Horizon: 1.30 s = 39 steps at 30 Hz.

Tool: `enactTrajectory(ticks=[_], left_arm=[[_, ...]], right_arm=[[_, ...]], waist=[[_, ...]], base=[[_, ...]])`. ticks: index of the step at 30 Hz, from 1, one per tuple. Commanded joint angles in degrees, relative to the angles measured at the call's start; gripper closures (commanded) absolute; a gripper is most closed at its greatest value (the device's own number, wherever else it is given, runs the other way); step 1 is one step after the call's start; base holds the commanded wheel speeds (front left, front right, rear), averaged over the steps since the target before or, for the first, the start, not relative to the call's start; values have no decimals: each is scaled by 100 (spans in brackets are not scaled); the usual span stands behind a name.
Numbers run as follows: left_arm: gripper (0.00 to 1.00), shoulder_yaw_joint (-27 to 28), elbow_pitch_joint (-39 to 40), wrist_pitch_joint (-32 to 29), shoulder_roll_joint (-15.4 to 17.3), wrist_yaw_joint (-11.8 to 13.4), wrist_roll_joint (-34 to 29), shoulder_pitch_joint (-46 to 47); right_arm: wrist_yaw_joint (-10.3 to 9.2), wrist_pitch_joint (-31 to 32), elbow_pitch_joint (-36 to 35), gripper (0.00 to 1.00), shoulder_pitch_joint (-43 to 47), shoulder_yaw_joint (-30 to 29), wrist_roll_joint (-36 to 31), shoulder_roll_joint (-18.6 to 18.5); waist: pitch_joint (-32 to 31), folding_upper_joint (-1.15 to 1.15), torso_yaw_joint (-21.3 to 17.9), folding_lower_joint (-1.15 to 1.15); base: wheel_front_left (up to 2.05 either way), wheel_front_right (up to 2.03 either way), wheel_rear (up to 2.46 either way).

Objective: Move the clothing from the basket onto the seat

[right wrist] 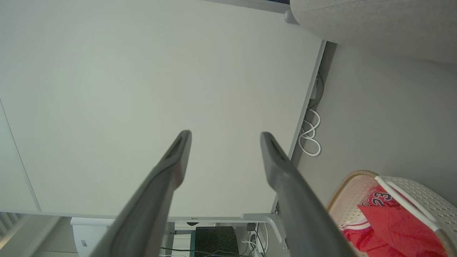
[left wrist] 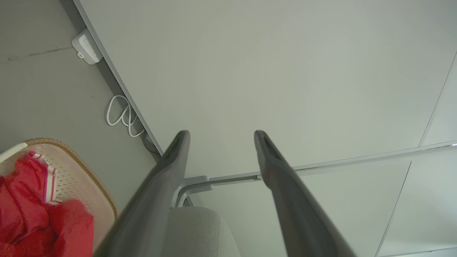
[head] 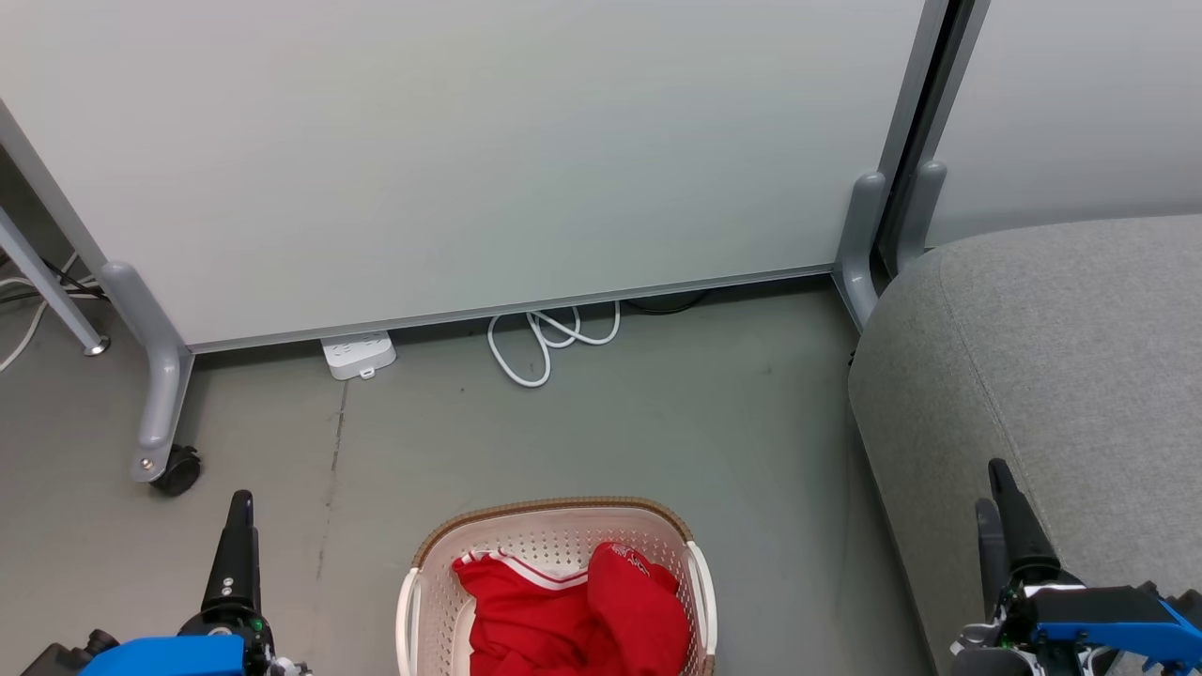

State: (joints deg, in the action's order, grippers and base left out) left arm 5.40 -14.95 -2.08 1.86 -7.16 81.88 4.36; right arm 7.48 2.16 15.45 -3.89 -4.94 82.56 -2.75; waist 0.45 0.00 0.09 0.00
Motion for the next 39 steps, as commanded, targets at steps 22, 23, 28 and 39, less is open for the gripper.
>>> enactTrajectory(ticks=[22, 23, 28, 39], left_arm=[[0, -397, 402, 531, 77, 320, -2521, 224], [0, -424, 406, 550, 78, 335, -2640, 224], [0, -534, 414, 648, 81, 396, -3122, 223], [0, -693, 350, 845, 89, 479, -4003, 219]], right_arm=[[1, -534, -334, 0, -224, 494, -2581, -15], [1, -553, -333, 0, -221, 517, -2685, -15], [1, -652, -335, 0, -213, 629, -3197, -15], [1, -850, -228, 0, -218, 842, -4146, -16]], waist=[[17, 0, 24, 0], [17, 0, 25, 0], [21, 0, 34, 0], [31, 0, 52, 0]], base=[[0, 0, 0], [0, 0, 0], [0, 0, 0], [0, 0, 0]])
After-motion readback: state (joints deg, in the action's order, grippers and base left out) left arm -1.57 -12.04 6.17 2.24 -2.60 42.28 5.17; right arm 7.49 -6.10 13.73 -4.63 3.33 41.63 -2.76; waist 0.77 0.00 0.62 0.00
